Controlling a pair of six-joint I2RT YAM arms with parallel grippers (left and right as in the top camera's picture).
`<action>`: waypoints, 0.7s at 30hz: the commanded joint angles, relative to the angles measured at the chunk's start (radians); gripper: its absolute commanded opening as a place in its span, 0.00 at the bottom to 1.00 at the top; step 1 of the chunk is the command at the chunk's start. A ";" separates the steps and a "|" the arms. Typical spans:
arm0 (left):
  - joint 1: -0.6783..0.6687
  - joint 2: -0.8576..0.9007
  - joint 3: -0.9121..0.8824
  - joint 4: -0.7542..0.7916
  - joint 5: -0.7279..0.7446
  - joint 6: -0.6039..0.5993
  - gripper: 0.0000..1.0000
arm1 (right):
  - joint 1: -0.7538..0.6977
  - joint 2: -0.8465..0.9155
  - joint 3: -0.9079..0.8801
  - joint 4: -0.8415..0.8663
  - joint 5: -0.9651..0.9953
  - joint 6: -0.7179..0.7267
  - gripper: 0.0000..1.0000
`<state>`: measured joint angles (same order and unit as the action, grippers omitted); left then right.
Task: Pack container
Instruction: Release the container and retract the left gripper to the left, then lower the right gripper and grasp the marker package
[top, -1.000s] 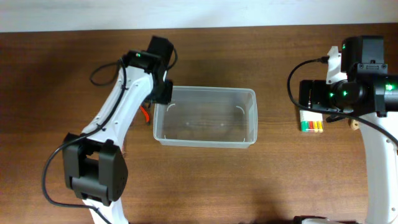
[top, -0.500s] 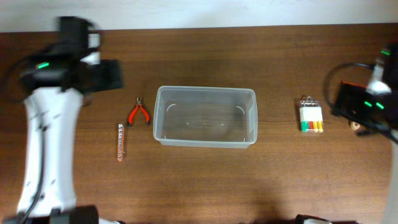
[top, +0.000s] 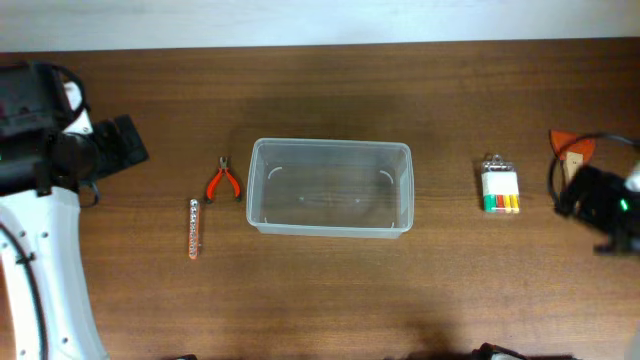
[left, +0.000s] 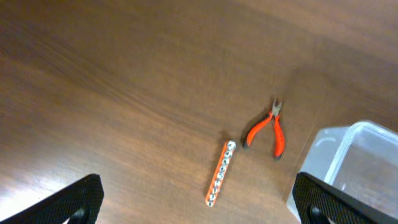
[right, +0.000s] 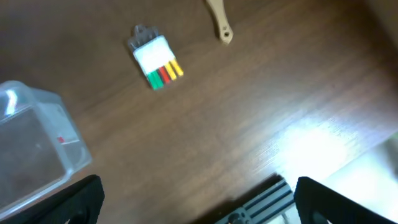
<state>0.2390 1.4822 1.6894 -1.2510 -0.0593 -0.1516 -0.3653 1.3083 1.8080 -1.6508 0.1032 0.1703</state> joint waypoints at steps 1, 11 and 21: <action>0.006 -0.019 -0.101 0.050 0.011 -0.016 0.99 | -0.008 0.102 -0.066 0.079 -0.013 -0.105 0.99; 0.006 -0.021 -0.232 0.178 0.011 -0.014 0.99 | -0.002 0.387 -0.104 0.296 -0.021 -0.324 0.99; 0.006 -0.021 -0.232 0.241 0.011 -0.015 0.99 | 0.083 0.720 -0.104 0.411 -0.021 -0.322 0.99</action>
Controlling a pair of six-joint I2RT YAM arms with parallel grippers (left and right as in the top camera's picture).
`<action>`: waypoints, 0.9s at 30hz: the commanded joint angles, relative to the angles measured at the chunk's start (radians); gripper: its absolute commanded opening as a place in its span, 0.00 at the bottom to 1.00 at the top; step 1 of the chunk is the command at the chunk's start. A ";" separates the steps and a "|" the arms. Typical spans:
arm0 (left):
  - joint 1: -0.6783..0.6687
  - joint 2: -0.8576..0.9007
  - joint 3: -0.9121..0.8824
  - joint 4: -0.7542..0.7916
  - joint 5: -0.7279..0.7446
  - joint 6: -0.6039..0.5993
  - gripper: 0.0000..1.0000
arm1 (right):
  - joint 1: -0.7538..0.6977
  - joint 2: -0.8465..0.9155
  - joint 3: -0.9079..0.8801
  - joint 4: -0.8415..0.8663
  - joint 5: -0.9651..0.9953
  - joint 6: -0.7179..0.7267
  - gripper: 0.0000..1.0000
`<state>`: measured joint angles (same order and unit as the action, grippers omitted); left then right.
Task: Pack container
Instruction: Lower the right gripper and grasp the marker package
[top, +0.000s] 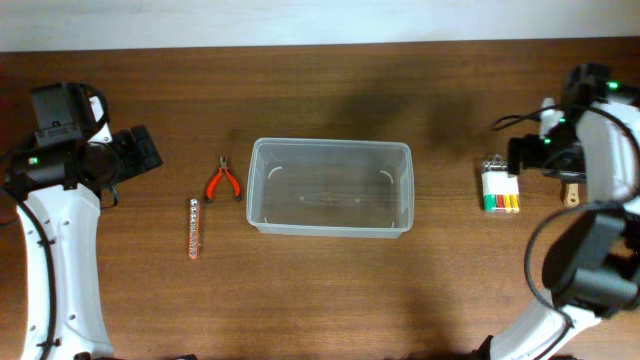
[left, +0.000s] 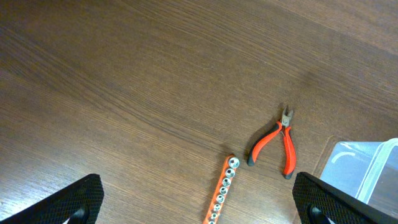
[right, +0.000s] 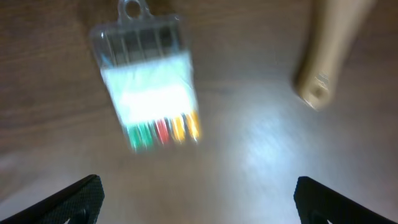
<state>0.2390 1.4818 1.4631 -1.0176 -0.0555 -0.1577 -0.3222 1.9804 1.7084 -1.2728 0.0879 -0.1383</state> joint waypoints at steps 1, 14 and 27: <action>0.006 -0.021 -0.006 0.008 0.007 -0.009 0.99 | 0.050 0.064 -0.004 0.051 -0.006 -0.014 0.99; 0.006 -0.021 -0.006 0.008 0.007 -0.009 0.99 | 0.085 0.159 -0.013 0.163 -0.006 -0.011 0.99; 0.006 -0.021 -0.006 0.017 0.008 -0.009 0.99 | 0.047 0.166 -0.099 0.219 -0.007 -0.012 0.99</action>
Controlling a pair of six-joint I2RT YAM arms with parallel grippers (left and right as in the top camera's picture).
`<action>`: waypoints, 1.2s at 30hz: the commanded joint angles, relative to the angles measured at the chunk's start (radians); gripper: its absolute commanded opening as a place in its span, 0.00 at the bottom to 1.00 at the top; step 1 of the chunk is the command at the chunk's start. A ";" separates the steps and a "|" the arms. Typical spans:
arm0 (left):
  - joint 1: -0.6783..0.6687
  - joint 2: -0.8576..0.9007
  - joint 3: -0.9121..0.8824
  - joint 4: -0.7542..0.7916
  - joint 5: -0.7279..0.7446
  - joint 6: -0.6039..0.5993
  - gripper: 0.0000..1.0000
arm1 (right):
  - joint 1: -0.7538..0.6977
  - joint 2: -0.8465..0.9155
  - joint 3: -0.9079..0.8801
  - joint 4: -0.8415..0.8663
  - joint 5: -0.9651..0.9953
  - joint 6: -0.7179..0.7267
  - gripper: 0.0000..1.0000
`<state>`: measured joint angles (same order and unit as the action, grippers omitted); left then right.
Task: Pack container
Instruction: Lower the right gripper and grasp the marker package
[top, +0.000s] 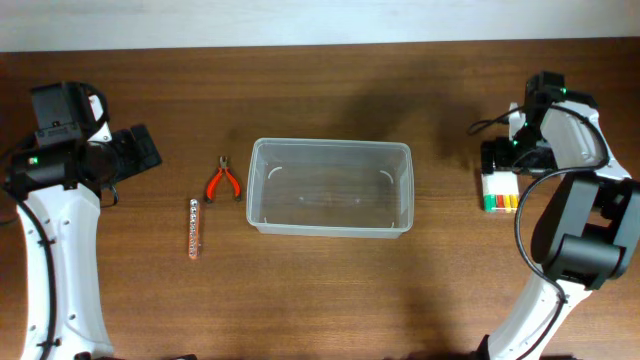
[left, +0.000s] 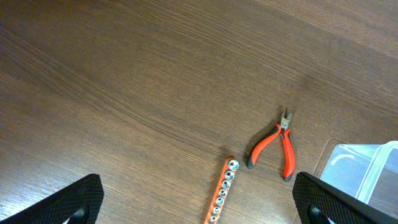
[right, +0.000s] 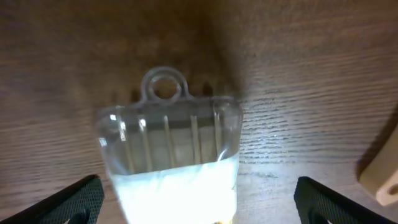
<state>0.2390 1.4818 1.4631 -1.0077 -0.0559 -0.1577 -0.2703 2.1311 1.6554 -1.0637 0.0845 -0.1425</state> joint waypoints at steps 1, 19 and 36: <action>0.006 -0.021 -0.006 0.009 0.008 -0.010 0.99 | -0.005 0.015 -0.058 0.014 -0.003 -0.008 0.99; 0.006 -0.021 -0.006 0.013 0.008 -0.010 0.99 | -0.005 0.015 -0.186 0.122 -0.078 -0.022 0.99; 0.006 -0.021 -0.006 0.012 0.008 -0.010 0.99 | -0.005 0.015 -0.186 0.122 -0.077 -0.022 0.78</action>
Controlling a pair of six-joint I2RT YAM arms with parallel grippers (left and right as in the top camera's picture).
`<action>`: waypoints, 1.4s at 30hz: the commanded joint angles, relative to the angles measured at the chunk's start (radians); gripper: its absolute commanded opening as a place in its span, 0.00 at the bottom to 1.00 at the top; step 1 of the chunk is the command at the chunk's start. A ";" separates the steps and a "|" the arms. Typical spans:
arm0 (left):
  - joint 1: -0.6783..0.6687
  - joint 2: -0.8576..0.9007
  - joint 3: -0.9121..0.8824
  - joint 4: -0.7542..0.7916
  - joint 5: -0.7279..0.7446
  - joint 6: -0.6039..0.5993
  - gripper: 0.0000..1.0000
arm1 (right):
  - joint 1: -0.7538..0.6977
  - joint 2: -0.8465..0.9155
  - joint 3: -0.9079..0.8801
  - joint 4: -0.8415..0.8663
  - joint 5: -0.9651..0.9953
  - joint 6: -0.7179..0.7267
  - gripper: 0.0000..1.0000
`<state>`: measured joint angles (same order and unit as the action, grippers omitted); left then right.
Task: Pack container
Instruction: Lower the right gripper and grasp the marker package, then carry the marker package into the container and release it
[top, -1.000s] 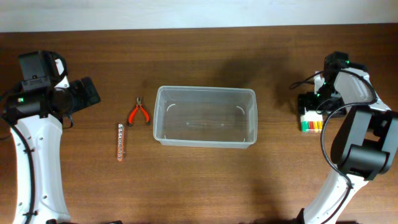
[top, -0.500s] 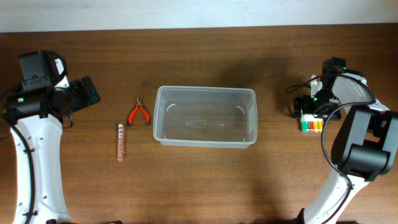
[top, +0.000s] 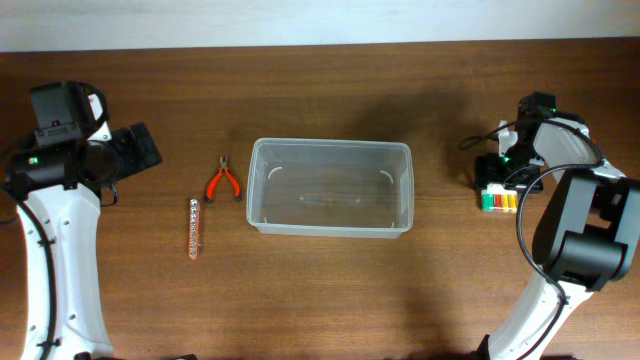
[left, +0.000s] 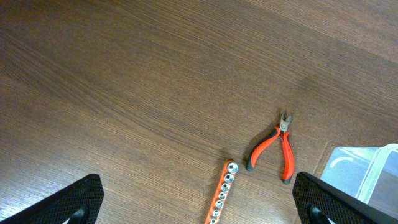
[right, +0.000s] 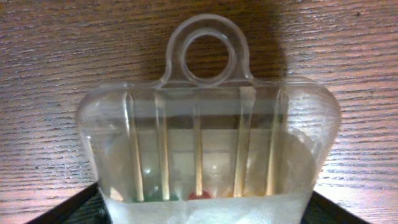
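Note:
A clear plastic container (top: 330, 187) stands empty at the table's middle. Left of it lie orange-handled pliers (top: 222, 180) (left: 277, 146) and an orange socket rail (top: 194, 228) (left: 221, 196). To the right lies a clear blister pack (top: 499, 199) (right: 205, 137) with green, red and yellow tips. My right gripper (top: 497, 172) (right: 202, 210) is down over the pack, open, a finger at each side of it. My left gripper (top: 135, 150) (left: 199, 211) hangs open, high and left of the pliers and rail.
The right arm (top: 570, 190) curves from the table's front edge up to the pack. The left arm (top: 55, 250) stands along the left edge. The brown wooden table (top: 330, 290) ends at a pale wall at the back.
My right gripper has dropped closer onto the blister pack, which now fills its wrist view between the fingers. The left arm, pliers, rail and container have not moved.
At first both arms were low at the table's sides, the right one away from the pack. Then the right gripper was above the pack, then closer over it, and now it straddles it. The left arm rose a little early on and has stayed there.

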<state>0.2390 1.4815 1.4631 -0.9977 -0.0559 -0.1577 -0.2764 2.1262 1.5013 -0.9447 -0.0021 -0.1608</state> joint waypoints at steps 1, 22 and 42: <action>0.006 -0.020 -0.006 0.002 0.008 -0.010 0.99 | 0.001 0.020 -0.032 0.003 0.009 -0.003 0.75; 0.006 -0.020 -0.006 -0.002 0.008 -0.009 0.99 | 0.001 0.020 -0.032 0.008 0.009 -0.003 0.39; 0.006 -0.020 -0.006 -0.002 0.008 -0.009 0.99 | 0.019 -0.025 0.434 -0.220 -0.019 0.045 0.04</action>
<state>0.2390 1.4815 1.4631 -1.0000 -0.0559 -0.1577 -0.2752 2.1429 1.7245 -1.1076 -0.0021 -0.1303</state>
